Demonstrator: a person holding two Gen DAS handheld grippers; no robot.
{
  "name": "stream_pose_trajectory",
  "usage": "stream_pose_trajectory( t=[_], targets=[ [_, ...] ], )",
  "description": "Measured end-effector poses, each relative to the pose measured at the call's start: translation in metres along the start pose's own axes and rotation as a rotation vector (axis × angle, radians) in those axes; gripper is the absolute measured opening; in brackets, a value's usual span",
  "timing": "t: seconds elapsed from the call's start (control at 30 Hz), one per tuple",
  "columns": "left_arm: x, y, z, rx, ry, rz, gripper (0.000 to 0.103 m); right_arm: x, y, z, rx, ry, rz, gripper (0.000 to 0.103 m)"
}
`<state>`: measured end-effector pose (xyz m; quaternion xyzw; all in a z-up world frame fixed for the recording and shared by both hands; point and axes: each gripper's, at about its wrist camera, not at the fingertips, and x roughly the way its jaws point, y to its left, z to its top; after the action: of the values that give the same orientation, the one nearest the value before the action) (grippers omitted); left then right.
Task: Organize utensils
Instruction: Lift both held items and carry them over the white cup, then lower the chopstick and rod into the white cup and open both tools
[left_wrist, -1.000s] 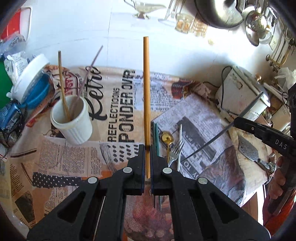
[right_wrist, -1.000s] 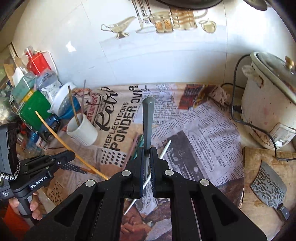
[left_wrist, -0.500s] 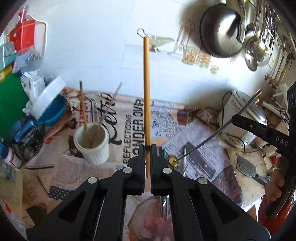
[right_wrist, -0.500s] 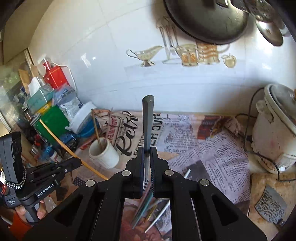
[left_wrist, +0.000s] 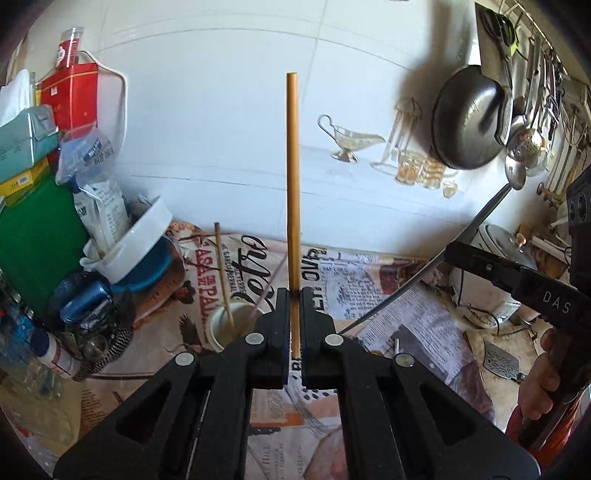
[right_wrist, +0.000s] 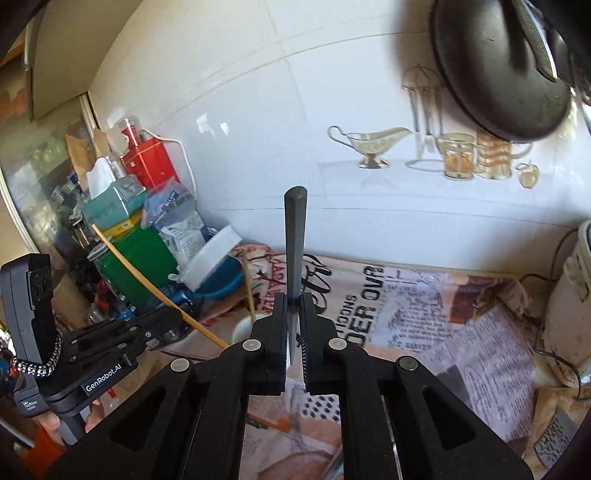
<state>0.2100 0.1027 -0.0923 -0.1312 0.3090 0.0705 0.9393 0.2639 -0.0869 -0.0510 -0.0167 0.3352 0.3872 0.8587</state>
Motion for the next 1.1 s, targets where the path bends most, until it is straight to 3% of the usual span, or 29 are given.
stream_pose_trajectory(
  t=[0.4, 1.1],
  targets=[
    [0.024, 0.064, 0.013, -0.038, 0.021, -0.005, 0.002, 0.056, 0.051, 0.012, -0.031, 0.043, 0.037, 0.006],
    [0.116, 0.094, -0.009, -0.027, 0.201, -0.058, 0.002, 0.156, 0.046, -0.019, 0.031, 0.253, -0.061, 0.006]
  ],
)
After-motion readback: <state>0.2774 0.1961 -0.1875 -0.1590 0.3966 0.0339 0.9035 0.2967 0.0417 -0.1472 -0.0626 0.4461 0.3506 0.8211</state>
